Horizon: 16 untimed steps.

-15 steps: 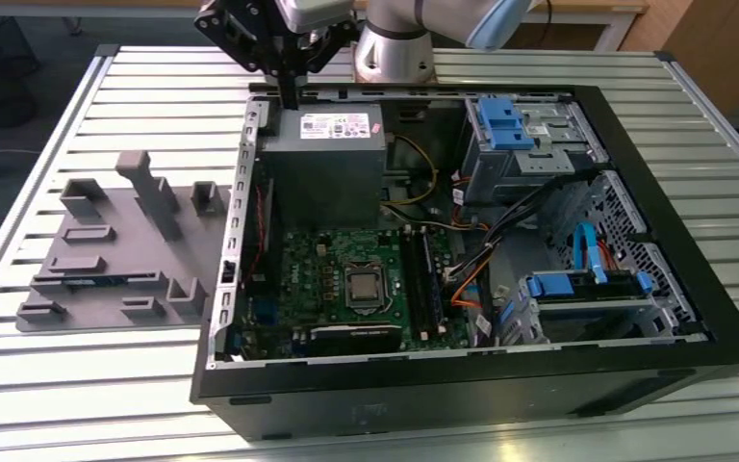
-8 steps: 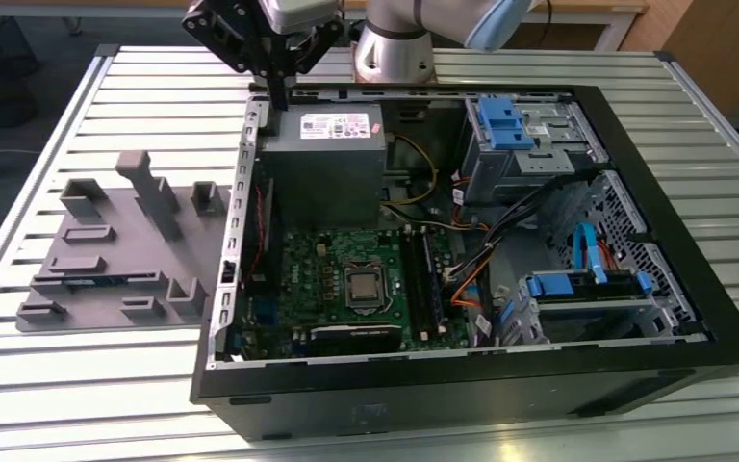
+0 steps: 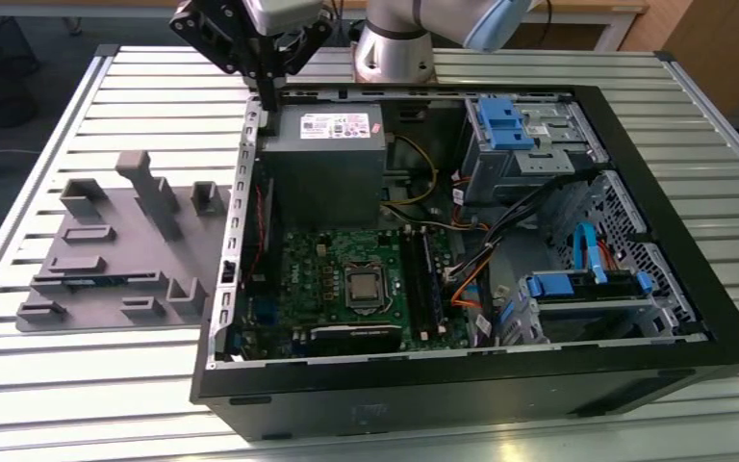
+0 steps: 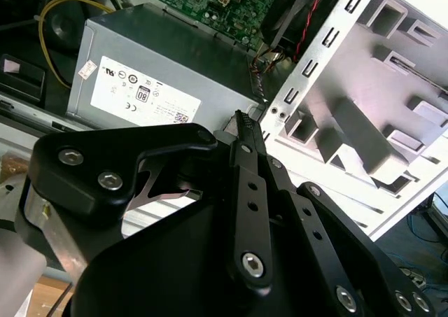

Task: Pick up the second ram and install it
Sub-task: 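Reach for the second ram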

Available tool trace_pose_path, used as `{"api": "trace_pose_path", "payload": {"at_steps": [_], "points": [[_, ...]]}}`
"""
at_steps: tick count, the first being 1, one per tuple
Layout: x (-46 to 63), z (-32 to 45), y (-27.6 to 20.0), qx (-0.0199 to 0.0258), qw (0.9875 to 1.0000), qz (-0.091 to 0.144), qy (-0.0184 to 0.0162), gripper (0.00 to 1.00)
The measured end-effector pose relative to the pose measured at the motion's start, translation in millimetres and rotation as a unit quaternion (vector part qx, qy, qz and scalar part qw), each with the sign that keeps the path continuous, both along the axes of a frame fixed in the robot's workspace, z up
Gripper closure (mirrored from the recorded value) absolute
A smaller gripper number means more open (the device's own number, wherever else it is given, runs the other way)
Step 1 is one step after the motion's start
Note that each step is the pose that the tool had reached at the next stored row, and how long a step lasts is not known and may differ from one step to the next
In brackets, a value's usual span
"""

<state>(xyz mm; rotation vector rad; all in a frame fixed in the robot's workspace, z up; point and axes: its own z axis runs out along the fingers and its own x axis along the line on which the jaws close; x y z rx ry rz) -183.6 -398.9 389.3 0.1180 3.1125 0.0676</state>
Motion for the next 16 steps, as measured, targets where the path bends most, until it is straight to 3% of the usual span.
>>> {"api": "trace_pose_path", "payload": {"at_steps": [16], "points": [[-16.0, -0.6, 0.0, 0.0, 1.0, 0.0, 0.0, 0.89]]}}
